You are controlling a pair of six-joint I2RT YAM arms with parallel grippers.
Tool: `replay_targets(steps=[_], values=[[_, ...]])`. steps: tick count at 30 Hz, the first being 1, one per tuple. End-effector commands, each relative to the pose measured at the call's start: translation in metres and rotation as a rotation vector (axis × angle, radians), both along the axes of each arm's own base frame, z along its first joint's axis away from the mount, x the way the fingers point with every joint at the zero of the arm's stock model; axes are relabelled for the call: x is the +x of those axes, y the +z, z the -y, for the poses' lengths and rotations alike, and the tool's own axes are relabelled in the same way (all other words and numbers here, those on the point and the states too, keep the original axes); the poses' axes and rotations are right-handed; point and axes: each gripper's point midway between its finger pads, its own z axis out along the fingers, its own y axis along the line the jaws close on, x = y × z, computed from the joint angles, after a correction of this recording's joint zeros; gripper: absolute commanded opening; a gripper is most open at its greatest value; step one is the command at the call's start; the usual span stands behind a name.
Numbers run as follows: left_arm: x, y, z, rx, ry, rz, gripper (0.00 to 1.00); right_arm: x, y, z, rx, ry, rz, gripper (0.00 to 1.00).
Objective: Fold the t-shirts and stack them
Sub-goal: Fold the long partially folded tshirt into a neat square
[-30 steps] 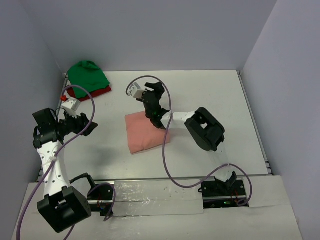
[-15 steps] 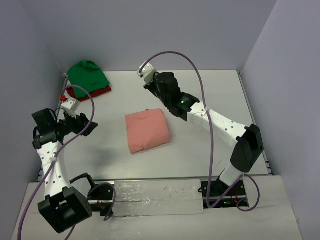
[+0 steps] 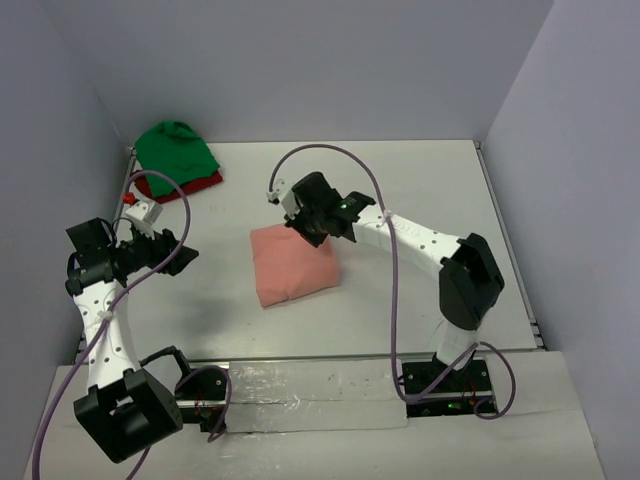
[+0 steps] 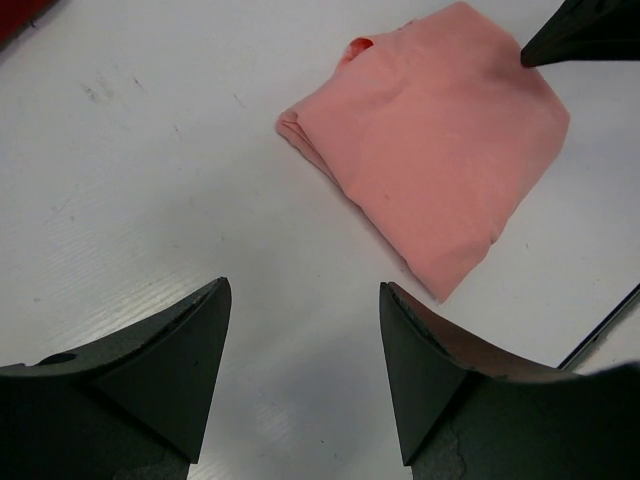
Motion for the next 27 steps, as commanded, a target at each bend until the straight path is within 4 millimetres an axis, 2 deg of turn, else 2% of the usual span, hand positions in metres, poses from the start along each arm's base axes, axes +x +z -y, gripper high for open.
replay_targets(steps=[1,2,3,4,5,7,8,12,15,17,18,19,20,21,22,23,24,25,26,27], values=[[0.001,0.017,0.003,-0.001,-0.040,0.053,0.70,-0.007,-0.021,0.003,-0.054,-0.027,-0.117,0.00],[0.001,0.018,0.003,-0.002,-0.042,0.055,0.70,-0.009,-0.041,0.004,-0.091,-0.030,-0.174,0.00],[0.001,0.018,0.003,0.000,-0.043,0.057,0.70,-0.018,-0.052,0.011,-0.132,-0.031,-0.239,0.00],[0.001,0.018,0.003,0.001,-0.046,0.058,0.70,-0.019,-0.053,0.008,-0.143,-0.027,-0.273,0.00],[0.000,0.017,0.004,-0.003,-0.047,0.054,0.70,-0.024,-0.074,0.009,-0.181,-0.030,-0.341,0.00],[0.001,0.017,0.003,-0.001,-0.046,0.055,0.70,-0.035,-0.085,0.013,-0.217,-0.028,-0.440,0.00],[0.001,0.017,0.004,-0.004,-0.052,0.054,0.70,-0.045,-0.102,0.012,-0.239,-0.011,-0.518,0.00],[0.000,0.016,0.005,-0.007,-0.062,0.047,0.70,-0.067,-0.121,0.016,-0.279,0.017,-0.667,0.00],[-0.001,0.017,0.005,-0.007,-0.063,0.051,0.70,-0.068,-0.125,0.015,-0.274,0.018,-0.675,0.00],[-0.002,0.017,0.006,-0.006,-0.067,0.054,0.70,-0.063,-0.114,0.012,-0.237,0.021,-0.649,0.01],[-0.002,0.017,0.006,-0.005,-0.067,0.055,0.70,-0.058,-0.113,0.009,-0.210,0.025,-0.615,0.07],[-0.002,0.018,0.007,-0.004,-0.067,0.058,0.70,-0.052,-0.090,0.004,-0.158,0.036,-0.540,0.14],[-0.002,0.018,0.007,-0.003,-0.068,0.060,0.70,-0.047,-0.080,0.002,-0.131,0.022,-0.483,0.23],[-0.003,0.018,0.006,-0.003,-0.066,0.059,0.70,-0.035,-0.078,0.000,-0.102,0.008,-0.389,0.30],[-0.003,0.019,0.007,-0.003,-0.068,0.060,0.70,-0.028,-0.046,-0.003,-0.041,0.008,-0.286,0.37],[-0.003,0.018,0.007,-0.002,-0.069,0.061,0.70,-0.018,-0.029,-0.015,0.015,0.013,-0.175,0.47],[-0.003,0.019,0.007,-0.004,-0.069,0.062,0.70,-0.020,-0.031,-0.009,-0.001,0.003,-0.124,0.49],[-0.003,0.018,0.007,-0.004,-0.070,0.061,0.70,-0.012,-0.002,-0.003,0.008,-0.025,0.007,0.50],[-0.003,0.019,0.007,-0.003,-0.070,0.062,0.70,-0.011,0.006,-0.001,-0.019,-0.005,0.096,0.51],[-0.004,0.019,0.007,-0.004,-0.071,0.062,0.70,-0.019,0.007,-0.011,-0.024,0.018,0.182,0.51]])
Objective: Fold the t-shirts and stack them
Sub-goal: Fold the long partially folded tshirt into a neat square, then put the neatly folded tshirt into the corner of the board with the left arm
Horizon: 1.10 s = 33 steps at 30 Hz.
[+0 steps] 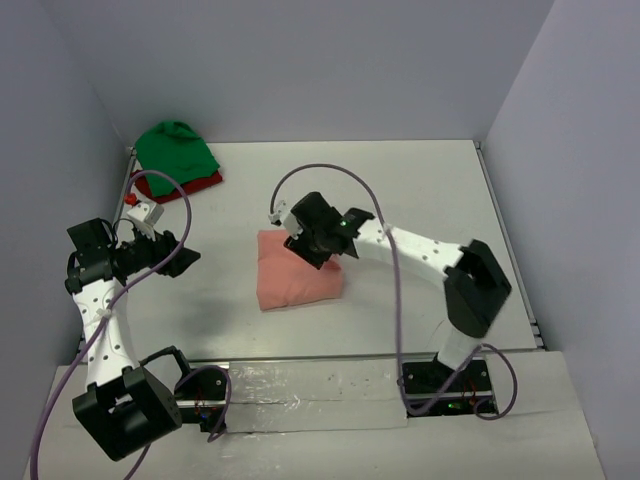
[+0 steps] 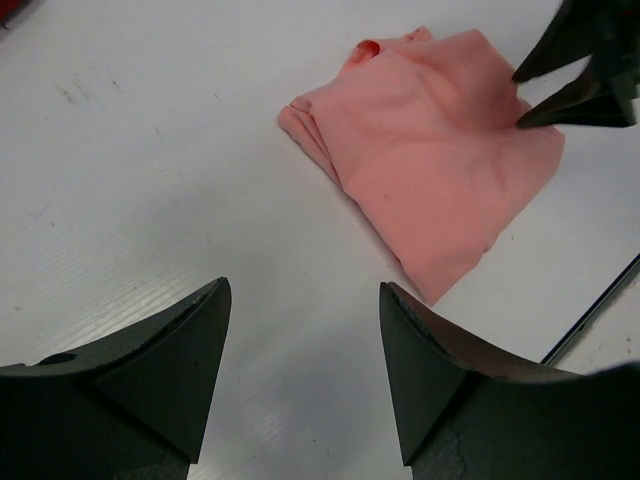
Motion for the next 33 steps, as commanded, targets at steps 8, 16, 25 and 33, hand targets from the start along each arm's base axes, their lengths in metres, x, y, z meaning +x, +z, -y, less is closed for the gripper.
replay_targets(steps=[8,16,25,33], values=[[0.002,0.020,0.000,0.018,-0.017,0.077,0.70,-0.035,0.066,-0.035,-0.061,0.215,0.663,0.64],[0.003,0.021,-0.001,0.021,-0.010,0.080,0.70,-0.084,-0.004,-0.019,-0.317,0.423,0.764,0.83],[0.003,0.021,-0.002,0.021,-0.005,0.079,0.70,-0.103,-0.034,-0.018,-0.368,0.508,0.774,0.84],[0.004,0.021,-0.003,0.025,0.000,0.084,0.70,-0.081,-0.039,-0.025,-0.373,0.439,0.858,0.83]])
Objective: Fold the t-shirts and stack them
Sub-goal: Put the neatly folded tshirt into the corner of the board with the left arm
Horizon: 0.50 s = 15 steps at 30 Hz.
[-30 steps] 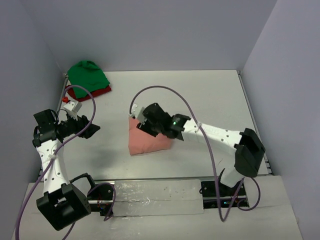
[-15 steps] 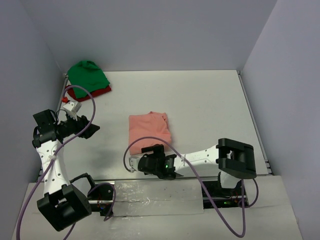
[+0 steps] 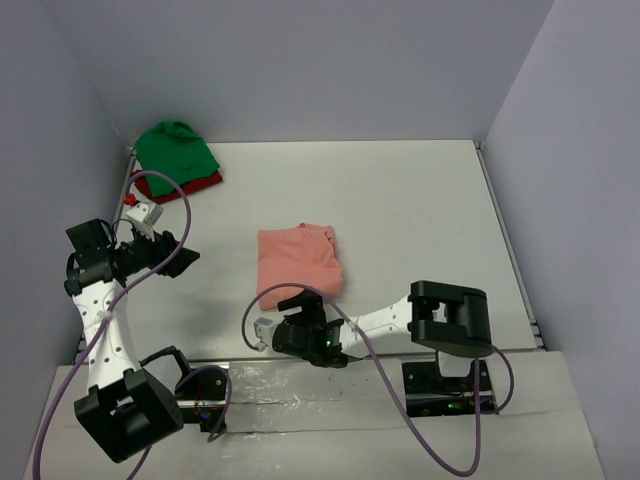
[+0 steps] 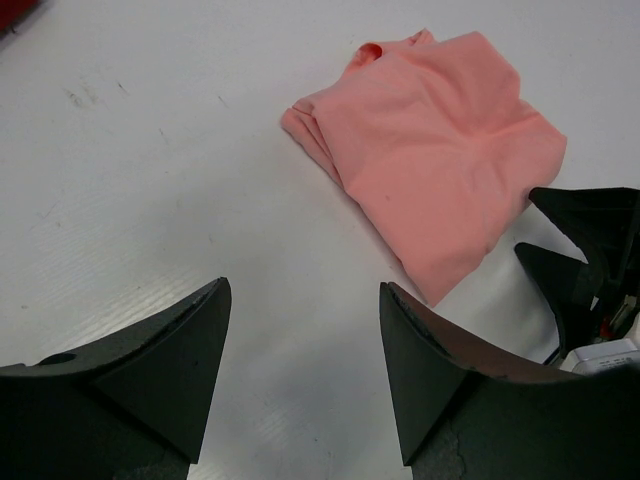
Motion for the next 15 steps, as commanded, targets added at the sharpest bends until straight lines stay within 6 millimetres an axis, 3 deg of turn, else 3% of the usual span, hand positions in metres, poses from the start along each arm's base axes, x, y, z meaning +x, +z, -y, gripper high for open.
replay_targets(steps=[1,2,5,6,7,8,9,10,11,12,14,15], values=[[0.005,0.020,-0.002,0.022,-0.008,0.080,0.70,0.023,0.016,-0.006,0.144,-0.085,0.033,0.83],[0.005,0.022,-0.001,0.020,-0.011,0.085,0.70,0.028,0.028,-0.010,0.200,-0.102,0.010,0.83],[0.002,0.035,0.005,0.018,-0.053,0.122,0.70,0.061,0.101,-0.005,0.456,-0.209,0.015,0.83],[0.000,0.039,0.007,0.017,-0.072,0.132,0.70,0.071,0.143,0.002,0.579,-0.231,0.034,0.83],[-0.004,0.050,0.011,0.024,-0.096,0.153,0.70,0.092,0.174,0.016,0.675,-0.298,0.041,0.83],[-0.007,0.059,0.016,0.017,-0.122,0.174,0.70,0.100,0.198,0.026,0.750,-0.322,0.037,0.83],[-0.011,0.067,0.019,0.029,-0.139,0.202,0.70,0.099,0.230,0.031,0.868,-0.293,-0.017,0.84],[-0.014,0.080,0.023,0.037,-0.152,0.229,0.70,0.113,0.256,0.053,0.914,-0.335,-0.017,0.84],[-0.017,0.089,0.027,0.039,-0.162,0.253,0.70,0.111,0.282,0.069,0.988,-0.331,-0.013,0.84],[-0.023,0.101,0.032,0.060,-0.170,0.301,0.70,0.107,0.295,0.069,1.024,-0.276,-0.055,0.84],[-0.025,0.125,0.040,0.071,-0.171,0.379,0.71,0.107,0.323,0.103,1.076,-0.288,-0.005,0.84],[-0.030,0.136,0.042,0.079,-0.139,0.407,0.71,0.107,0.328,0.110,1.081,-0.273,-0.003,0.87]])
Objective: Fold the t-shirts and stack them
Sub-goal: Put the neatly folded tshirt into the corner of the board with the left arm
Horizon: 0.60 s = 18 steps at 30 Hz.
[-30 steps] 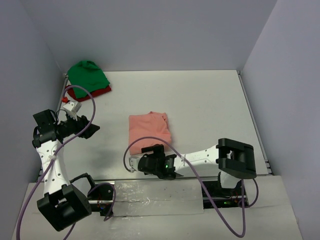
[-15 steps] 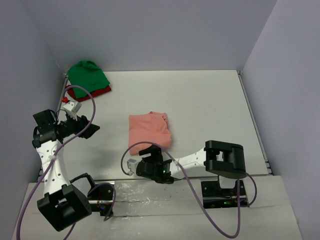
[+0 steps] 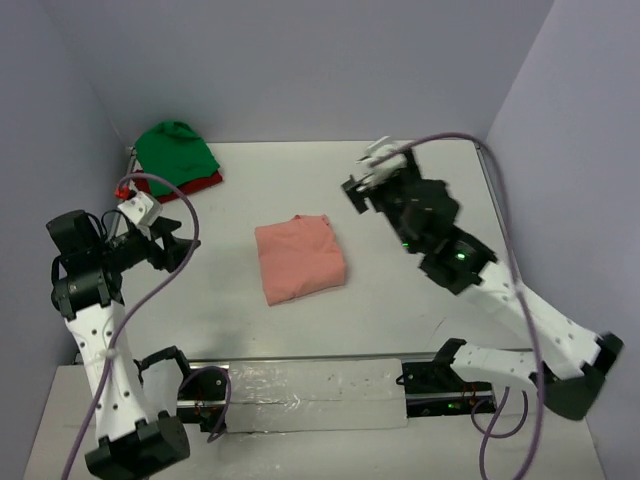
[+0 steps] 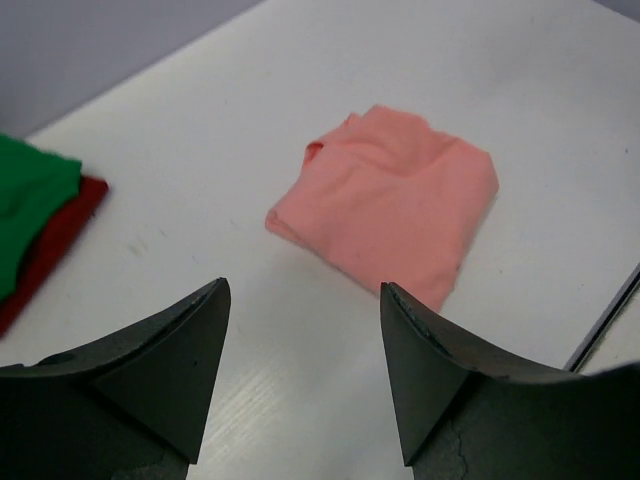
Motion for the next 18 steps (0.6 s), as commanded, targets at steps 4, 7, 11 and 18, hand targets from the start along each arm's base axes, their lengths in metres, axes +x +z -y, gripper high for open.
replay_targets(steps=[4,7,11,18], values=[[-0.007,0.062,0.027,-0.011,-0.035,0.147,0.72,-0.013,0.002,0.053,0.060,0.016,-0.074,0.91],[0.039,0.056,-0.004,-0.098,0.276,0.086,0.71,-0.005,-0.005,0.085,0.118,-0.099,-0.090,0.91],[0.067,0.041,-0.027,-0.130,0.522,0.068,0.68,0.001,-0.026,0.106,0.146,-0.167,-0.128,0.92],[0.090,0.108,-0.001,-0.239,0.577,0.239,0.68,-0.003,-0.028,0.129,0.236,-0.221,-0.113,0.91]])
